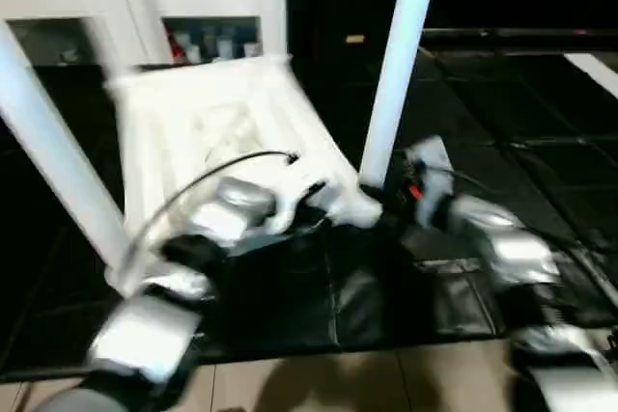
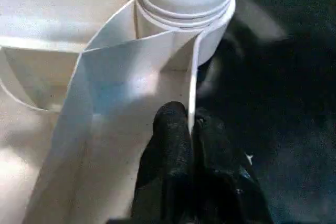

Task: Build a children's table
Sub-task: Rotate leg to tighten

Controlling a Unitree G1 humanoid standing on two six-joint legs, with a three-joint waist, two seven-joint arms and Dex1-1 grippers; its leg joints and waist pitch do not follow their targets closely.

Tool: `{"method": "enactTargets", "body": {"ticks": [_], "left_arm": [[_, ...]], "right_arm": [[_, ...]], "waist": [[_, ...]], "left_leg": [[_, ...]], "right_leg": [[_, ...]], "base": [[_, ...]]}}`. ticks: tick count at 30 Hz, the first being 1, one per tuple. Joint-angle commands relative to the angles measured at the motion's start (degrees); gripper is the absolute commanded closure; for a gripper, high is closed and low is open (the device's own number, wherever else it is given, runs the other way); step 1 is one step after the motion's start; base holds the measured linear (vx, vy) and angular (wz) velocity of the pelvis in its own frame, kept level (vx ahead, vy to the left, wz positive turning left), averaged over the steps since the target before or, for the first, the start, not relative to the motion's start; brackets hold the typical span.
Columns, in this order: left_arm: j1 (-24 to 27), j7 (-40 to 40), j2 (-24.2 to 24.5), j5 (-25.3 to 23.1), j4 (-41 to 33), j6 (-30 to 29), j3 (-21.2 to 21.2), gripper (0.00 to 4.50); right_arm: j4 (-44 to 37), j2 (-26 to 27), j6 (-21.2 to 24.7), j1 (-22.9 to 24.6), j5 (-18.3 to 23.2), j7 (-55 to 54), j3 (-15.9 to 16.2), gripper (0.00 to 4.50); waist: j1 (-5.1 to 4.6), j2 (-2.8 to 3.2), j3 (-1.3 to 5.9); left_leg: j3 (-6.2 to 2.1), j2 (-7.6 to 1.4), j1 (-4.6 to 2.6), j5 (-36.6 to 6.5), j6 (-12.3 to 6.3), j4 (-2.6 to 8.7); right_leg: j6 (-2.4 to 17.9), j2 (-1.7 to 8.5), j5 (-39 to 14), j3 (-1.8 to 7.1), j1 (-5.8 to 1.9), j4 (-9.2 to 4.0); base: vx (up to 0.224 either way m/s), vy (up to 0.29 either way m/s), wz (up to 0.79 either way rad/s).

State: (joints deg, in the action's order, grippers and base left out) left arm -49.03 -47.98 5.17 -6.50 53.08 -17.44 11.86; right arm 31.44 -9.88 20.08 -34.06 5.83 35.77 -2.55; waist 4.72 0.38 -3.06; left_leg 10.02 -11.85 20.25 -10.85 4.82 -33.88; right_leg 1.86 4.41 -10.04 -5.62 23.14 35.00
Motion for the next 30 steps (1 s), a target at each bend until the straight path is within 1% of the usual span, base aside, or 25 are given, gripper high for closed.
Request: {"method": "enactTargets", "body": {"ticks": [1,2,3,4,5,6,9,10,11,12,13,14,15,16,17,18,20,21,23,25,26,27,28,29,30], "left_arm": [[-3.2,1.4,-5.9,3.8,-2.0,1.6,-0.7,4.50],[-3.2,1.7,-6.1,3.7,-2.1,1.6,-0.7,4.50],[-3.2,2.0,-6.2,3.6,-2.3,1.4,-0.8,4.50],[-3.0,1.9,-6.1,3.1,-2.7,1.5,-0.5,4.50],[-3.0,1.9,-6.1,3.1,-2.7,1.5,-0.5,4.50],[-2.5,1.5,-5.6,2.4,-3.6,1.5,-0.2,4.50],[-1.8,0.9,-4.3,1.9,-4.1,1.8,-0.1,4.50],[-1.4,0.1,-3.4,1.8,-4.2,2.5,0.1,4.50],[-1.0,-0.8,-2.6,1.7,-4.5,2.9,0.3,4.50],[-0.8,-1.4,-2.1,1.8,-4.7,3.1,0.5,4.50],[-0.2,-2.8,-1.1,1.7,-5.2,3.8,0.8,4.50],[-0.1,-3.4,-0.8,1.8,-5.3,4.0,0.9,4.50],[0.6,-5.6,0.9,1.4,-5.8,5.5,1.6,4.50],[0.8,-6.2,1.5,1.2,-5.9,6.2,1.9,4.50],[1.3,-7.8,3.0,0.4,-5.9,8.6,2.8,4.50],[1.7,-8.9,4.1,-0.1,-5.8,10.3,3.4,4.50],[2.1,-11.3,5.3,-0.1,-6.0,11.6,3.9,4.50],[2.6,-14.2,6.5,0.4,-6.4,11.9,4.1,4.50],[3.4,-18.2,8.1,0.9,-7.1,13.8,4.8,4.50],[4.4,-23.7,9.7,2.0,-8.6,15.2,5.6,4.50],[4.5,-24.2,9.9,2.0,-8.8,15.3,5.7,4.50],[5.2,-28.4,11.4,2.5,-10.0,16.4,6.9,4.50],[5.4,-30.8,12.6,2.1,-10.1,18.4,8.1,4.50],[5.4,-31.3,12.8,1.9,-10.0,19.1,8.4,4.50],[5.4,-32.4,13.3,1.7,-9.7,20.1,8.8,4.50]], "right_arm": [[1.9,5.6,1.8,-0.9,0.0,0.9,6.2,2.57],[2.2,5.6,1.1,-1.3,-0.2,0.9,6.3,2.57],[2.1,5.7,0.8,-1.4,-0.3,0.7,6.3,2.57],[1.9,5.5,-0.1,-1.4,-0.2,1.7,6.4,2.03],[1.9,5.5,-0.1,-1.4,-0.2,1.7,6.4,1.90],[0.7,5.2,-0.4,-0.9,-0.3,3.0,6.7,1.90],[-0.6,4.3,-0.4,0.2,-0.5,4.9,7.5,1.55],[-0.9,3.6,-0.9,0.6,-0.4,6.1,7.7,1.55],[-1.1,3.0,-1.1,0.9,-0.3,7.2,7.9,1.42],[-1.2,2.5,-1.2,1.1,-0.2,7.9,8.0,1.42],[-1.2,1.6,-2.0,1.3,0.0,9.2,7.8,1.33],[-1.3,1.3,-2.2,1.4,0.1,9.7,7.8,1.23],[-1.6,-0.3,-2.9,1.7,0.7,12.3,7.5,1.05],[-1.6,-0.8,-3.1,1.8,0.8,13.2,7.5,1.05],[-2.1,-2.2,-3.3,2.0,1.4,16.0,7.5,0.98],[-2.4,-3.3,-3.3,2.1,1.8,18.2,7.6,0.98],[-3.2,-4.8,-3.7,2.4,2.5,21.9,7.9,0.98],[-3.7,-6.4,-4.1,2.6,3.3,25.7,8.2,0.98],[-3.8,-8.0,-5.2,2.6,4.0,29.7,8.3,0.98],[-3.2,-9.2,-6.5,2.5,3.8,32.6,8.6,0.98],[-3.1,-9.3,-6.6,2.4,3.8,32.9,8.6,0.98],[-1.9,-10.3,-7.7,1.9,3.5,34.7,8.8,0.98],[-0.5,-11.0,-8.4,1.3,3.4,35.9,8.9,0.98],[-0.2,-11.2,-8.6,1.1,3.4,36.3,8.9,0.98],[0.6,-11.6,-9.0,0.8,3.5,37.4,8.9,0.98]], "waist": [[0.41,-0.41,4.09],[0.46,-0.56,4.13],[0.55,-0.52,4.16],[0.60,-0.48,4.23],[0.64,-0.48,4.24],[0.61,-0.44,4.25],[0.56,-0.37,4.16],[0.66,-0.53,4.11],[0.70,-0.53,4.07],[0.73,-0.40,4.06],[0.68,-0.43,4.06],[0.65,-0.50,4.08],[0.63,-0.48,4.00],[0.71,-0.44,4.01],[0.70,-0.53,3.97],[0.72,-0.38,3.97],[0.90,-0.29,4.01],[1.05,-0.43,3.94],[1.28,-0.33,4.05],[1.57,-0.34,4.11],[1.68,-0.30,4.18],[1.91,-0.20,4.20],[2.04,-0.26,4.24],[2.28,-0.20,4.31],[2.78,-0.16,4.29]], "left_leg": [[-0.30,-0.70,0.09,-7.1,-2.64,3.44],[-0.26,-0.69,0.12,-6.9,-2.95,3.41],[-0.27,-0.69,0.23,-6.2,-3.51,3.41],[-0.27,-0.75,0.28,-5.3,-3.99,3.39],[-0.27,-0.77,0.30,-5.1,-4.24,3.37],[-0.28,-0.83,0.27,-4.8,-4.58,3.38],[-0.30,-0.93,0.17,-5.6,-4.68,3.44],[-0.25,-0.89,0.15,-6.0,-4.76,3.43],[-0.24,-0.90,0.17,-6.2,-4.79,3.45],[-0.28,-0.94,0.25,-6.4,-4.83,3.49],[-0.30,-0.93,0.27,-6.4,-4.85,3.50],[-0.33,-0.97,0.26,-6.5,-4.88,3.51],[-0.28,-1.04,0.18,-6.9,-4.91,3.52],[-0.34,-1.03,0.19,-7.2,-5.00,3.54],[-0.33,-0.99,0.24,-7.5,-5.17,3.56],[-0.23,-1.14,0.09,-7.8,-5.14,3.54],[-0.24,-1.27,0.03,-7.8,-5.02,3.55],[-0.23,-1.28,0.11,-7.9,-4.93,3.55],[-0.23,-1.54,0.09,-7.9,-5.14,3.52],[-0.21,-1.64,0.07,-7.3,-5.17,3.49],[-0.24,-1.71,0.04,-7.1,-5.12,3.47],[-0.21,-1.80,-0.09,-7.0,-5.04,3.45],[-0.11,-1.85,-0.15,-6.8,-5.06,3.48],[-0.17,-1.86,-0.23,-6.8,-5.09,3.41],[-0.13,-1.93,-0.14,-6.3,-4.89,3.39]], "right_leg": [[9.2,3.97,-16.0,2.78,-3.65,-5.14],[9.3,3.95,-15.2,2.83,-3.69,-5.11],[9.6,3.94,-13.6,2.91,-3.75,-4.90],[10.1,3.90,-11.5,2.94,-3.82,-4.65],[10.3,3.92,-10.6,2.95,-3.85,-4.57],[11.0,3.91,-9.1,2.94,-3.89,-4.40],[11.4,3.99,-9.3,2.95,-3.88,-4.46],[11.2,4.00,-9.9,2.95,-3.93,-4.56],[11.1,4.06,-10.3,2.97,-3.95,-4.61],[11.0,4.13,-10.6,3.00,-3.99,-4.67],[11.0,4.08,-10.7,2.99,-3.99,-4.64],[11.0,4.08,-10.7,2.97,-4.05,-4.60],[11.2,4.14,-11.3,3.00,-3.93,-4.65],[11.0,4.19,-11.7,2.98,-3.94,-4.76],[10.8,4.11,-12.2,2.96,-4.00,-4.89],[10.8,4.10,-12.2,3.04,-3.84,-4.79],[11.0,4.07,-11.8,3.01,-3.77,-4.69],[11.0,4.05,-12.0,2.97,-3.89,-4.70],[11.4,4.18,-11.0,3.02,-3.81,-4.42],[12.4,4.20,-9.1,3.05,-3.67,-4.11],[12.5,4.26,-8.7,3.06,-3.66,-3.97],[13.0,4.33,-8.0,3.10,-3.51,-3.87],[13.3,4.26,-7.5,3.14,-3.43,-3.77],[13.5,4.32,-7.3,3.11,-3.33,-3.71],[13.8,4.29,-6.3,3.18,-3.34,-3.48]], "base": [[0.000,0.000,0.00],[0.000,0.000,0.00],[0.000,0.000,0.00],[0.000,0.000,0.00],[0.000,0.000,0.00],[0.000,0.000,0.00],[0.000,0.000,0.00],[0.000,0.000,0.00],[0.000,0.000,0.00],[0.000,0.000,0.00],[0.000,0.000,0.00],[0.000,0.000,0.00],[0.000,0.000,0.00],[0.000,0.000,0.00],[0.000,0.000,0.00],[0.000,0.000,0.00],[0.000,0.000,0.00],[0.000,0.000,0.00],[0.000,0.000,0.00],[0.000,0.000,0.00],[0.000,0.000,0.00],[0.000,0.000,0.00],[0.000,0.000,0.00],[0.000,0.000,0.00],[0.000,0.000,0.00]]}}
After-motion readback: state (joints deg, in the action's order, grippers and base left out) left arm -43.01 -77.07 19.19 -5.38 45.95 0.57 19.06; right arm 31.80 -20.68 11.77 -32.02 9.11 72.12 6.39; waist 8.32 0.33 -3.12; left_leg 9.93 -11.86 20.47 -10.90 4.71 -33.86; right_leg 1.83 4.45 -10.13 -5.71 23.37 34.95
